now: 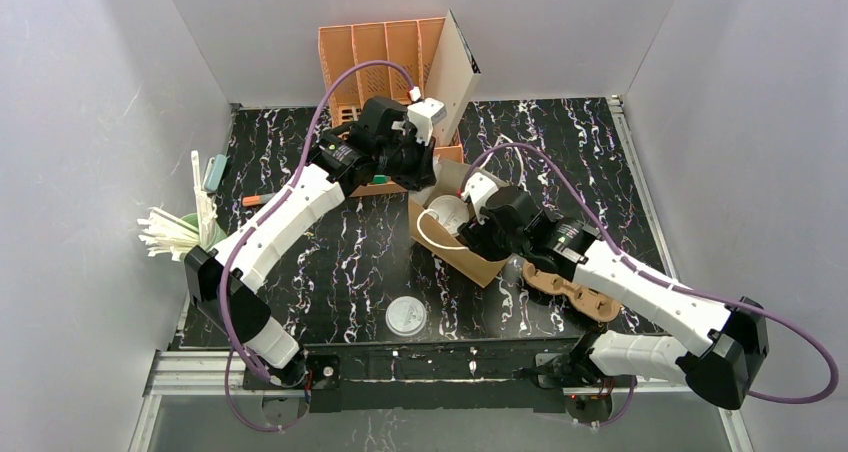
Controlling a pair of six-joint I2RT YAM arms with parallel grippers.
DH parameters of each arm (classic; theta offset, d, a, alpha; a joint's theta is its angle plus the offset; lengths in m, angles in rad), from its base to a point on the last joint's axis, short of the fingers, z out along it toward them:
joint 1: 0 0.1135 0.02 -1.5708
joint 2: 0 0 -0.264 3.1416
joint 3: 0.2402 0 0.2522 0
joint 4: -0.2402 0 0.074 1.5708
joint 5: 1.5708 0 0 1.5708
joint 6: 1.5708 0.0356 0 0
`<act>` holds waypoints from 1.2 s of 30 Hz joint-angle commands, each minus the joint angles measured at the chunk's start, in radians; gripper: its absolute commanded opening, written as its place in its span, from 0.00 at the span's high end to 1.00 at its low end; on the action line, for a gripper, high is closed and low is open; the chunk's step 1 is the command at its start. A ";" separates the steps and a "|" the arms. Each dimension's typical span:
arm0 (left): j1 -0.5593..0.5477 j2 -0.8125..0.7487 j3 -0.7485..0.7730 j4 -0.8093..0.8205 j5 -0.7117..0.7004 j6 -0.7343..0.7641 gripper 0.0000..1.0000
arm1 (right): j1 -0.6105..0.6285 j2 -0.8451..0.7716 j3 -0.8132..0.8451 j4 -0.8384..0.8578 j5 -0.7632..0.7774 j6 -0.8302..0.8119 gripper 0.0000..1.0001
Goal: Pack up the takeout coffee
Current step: Place the coffee cup on the cup tray.
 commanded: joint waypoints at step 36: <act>0.008 -0.040 -0.061 0.071 0.008 -0.041 1.00 | -0.035 0.175 0.043 -0.147 -0.142 0.045 0.75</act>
